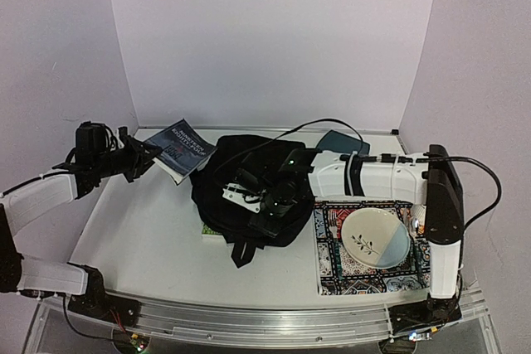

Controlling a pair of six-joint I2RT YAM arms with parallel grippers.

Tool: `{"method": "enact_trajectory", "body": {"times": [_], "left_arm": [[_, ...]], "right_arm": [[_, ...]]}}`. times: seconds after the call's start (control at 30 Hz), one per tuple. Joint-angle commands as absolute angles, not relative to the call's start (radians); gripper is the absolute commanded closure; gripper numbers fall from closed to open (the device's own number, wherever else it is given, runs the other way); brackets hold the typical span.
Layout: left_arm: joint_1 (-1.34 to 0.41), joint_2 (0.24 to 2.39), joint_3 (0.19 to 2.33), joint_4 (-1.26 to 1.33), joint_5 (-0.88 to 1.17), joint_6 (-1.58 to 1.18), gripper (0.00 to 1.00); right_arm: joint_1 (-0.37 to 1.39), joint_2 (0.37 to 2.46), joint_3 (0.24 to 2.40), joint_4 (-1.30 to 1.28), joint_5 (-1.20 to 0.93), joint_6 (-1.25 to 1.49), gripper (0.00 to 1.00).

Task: Pack the student bag
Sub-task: Open the largest pocket of the student bag, then place the book in the largest pocket of the bag.

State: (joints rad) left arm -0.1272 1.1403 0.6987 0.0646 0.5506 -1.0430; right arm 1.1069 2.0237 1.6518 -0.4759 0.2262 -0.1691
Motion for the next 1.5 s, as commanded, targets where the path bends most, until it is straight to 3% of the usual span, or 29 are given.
{"method": "enact_trajectory", "body": {"times": [0.0, 0.17, 0.37, 0.93, 1.47], "left_arm": [[-0.121, 1.116, 0.828, 0.074, 0.593, -0.933, 1.00], [-0.121, 1.098, 0.834, 0.027, 0.624, -0.912, 1.00], [-0.121, 1.051, 0.845, -0.041, 0.640, -0.913, 1.00], [-0.121, 0.878, 0.831, -0.169, 0.684, -0.976, 1.00], [-0.123, 0.796, 0.712, -0.219, 0.851, -1.040, 1.00]], "right_arm": [[1.106, 2.021, 1.707, -0.527, 0.358, -0.186, 0.47], [1.107, 1.986, 1.731, -0.512, 0.377, -0.181, 0.57], [1.105, 1.982, 1.777, -0.496, 0.503, -0.174, 1.00], [1.025, 1.937, 1.923, -0.299, 0.809, 0.016, 1.00], [0.972, 2.031, 2.127, -0.295, 0.877, 0.144, 1.00]]}}
